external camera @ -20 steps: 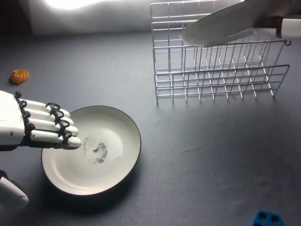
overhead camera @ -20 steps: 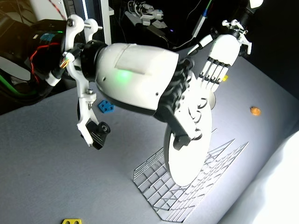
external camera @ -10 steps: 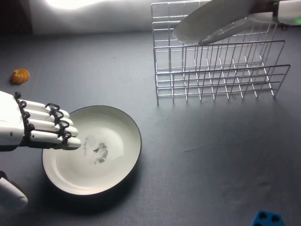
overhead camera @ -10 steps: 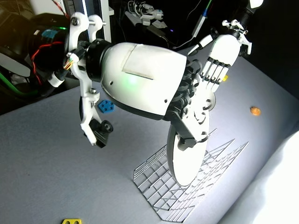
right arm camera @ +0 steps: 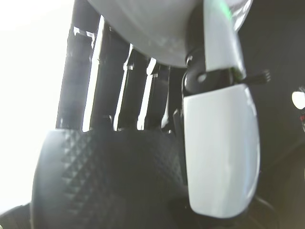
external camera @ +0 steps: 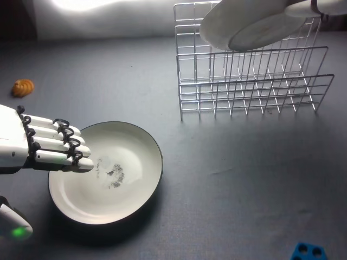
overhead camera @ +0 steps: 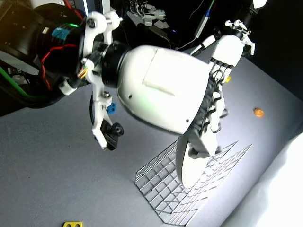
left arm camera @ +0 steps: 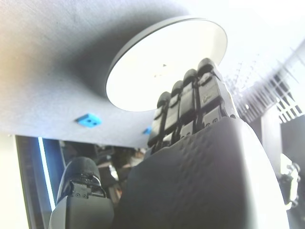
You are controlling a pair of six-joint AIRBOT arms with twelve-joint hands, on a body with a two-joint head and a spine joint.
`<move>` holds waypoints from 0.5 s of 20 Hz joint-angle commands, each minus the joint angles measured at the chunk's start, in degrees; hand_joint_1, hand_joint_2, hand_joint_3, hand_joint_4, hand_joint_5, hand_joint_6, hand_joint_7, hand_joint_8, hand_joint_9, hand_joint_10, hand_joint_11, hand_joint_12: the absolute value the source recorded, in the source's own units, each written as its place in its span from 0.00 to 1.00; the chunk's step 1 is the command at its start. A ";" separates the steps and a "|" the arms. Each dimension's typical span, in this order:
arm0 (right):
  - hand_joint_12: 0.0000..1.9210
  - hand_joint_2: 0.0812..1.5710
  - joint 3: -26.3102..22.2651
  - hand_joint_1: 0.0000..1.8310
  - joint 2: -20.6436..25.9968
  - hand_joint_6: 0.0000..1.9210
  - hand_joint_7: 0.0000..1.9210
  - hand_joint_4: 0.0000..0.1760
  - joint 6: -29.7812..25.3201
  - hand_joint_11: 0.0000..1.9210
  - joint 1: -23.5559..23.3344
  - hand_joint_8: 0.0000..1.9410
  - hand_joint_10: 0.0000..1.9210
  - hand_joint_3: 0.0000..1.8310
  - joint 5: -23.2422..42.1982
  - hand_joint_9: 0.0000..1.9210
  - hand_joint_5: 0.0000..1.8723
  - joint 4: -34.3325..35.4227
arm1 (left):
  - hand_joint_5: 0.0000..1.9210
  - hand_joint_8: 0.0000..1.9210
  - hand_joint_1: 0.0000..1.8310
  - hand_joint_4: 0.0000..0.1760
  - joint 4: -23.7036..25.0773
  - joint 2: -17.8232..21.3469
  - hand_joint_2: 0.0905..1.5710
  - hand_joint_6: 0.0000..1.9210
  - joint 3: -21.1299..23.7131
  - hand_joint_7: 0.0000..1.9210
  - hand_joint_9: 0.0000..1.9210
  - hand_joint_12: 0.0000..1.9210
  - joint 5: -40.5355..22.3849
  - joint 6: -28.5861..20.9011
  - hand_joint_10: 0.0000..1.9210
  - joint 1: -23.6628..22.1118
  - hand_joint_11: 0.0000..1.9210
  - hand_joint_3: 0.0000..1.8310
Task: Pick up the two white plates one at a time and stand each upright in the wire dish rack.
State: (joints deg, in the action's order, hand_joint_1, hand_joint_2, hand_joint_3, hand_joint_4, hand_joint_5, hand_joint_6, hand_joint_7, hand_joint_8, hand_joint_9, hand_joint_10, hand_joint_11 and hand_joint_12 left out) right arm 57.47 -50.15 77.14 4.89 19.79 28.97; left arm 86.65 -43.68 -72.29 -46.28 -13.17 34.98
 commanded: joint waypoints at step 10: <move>0.44 0.69 6.12 0.67 -2.58 0.52 0.54 0.15 2.61 0.45 -5.83 0.46 0.00 0.00 -4.45 0.65 0.52 6.16 | 0.00 0.00 0.00 0.00 -2.71 0.60 0.65 0.00 0.28 0.00 0.00 0.00 -1.78 -0.09 0.00 -0.48 0.00 0.00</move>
State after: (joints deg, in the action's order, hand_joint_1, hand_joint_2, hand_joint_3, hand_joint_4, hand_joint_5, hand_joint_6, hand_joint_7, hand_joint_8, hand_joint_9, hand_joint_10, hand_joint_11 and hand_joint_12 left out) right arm 63.26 -53.01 80.09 0.19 9.30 35.53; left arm 86.74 -43.64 -72.07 -46.26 -13.17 34.98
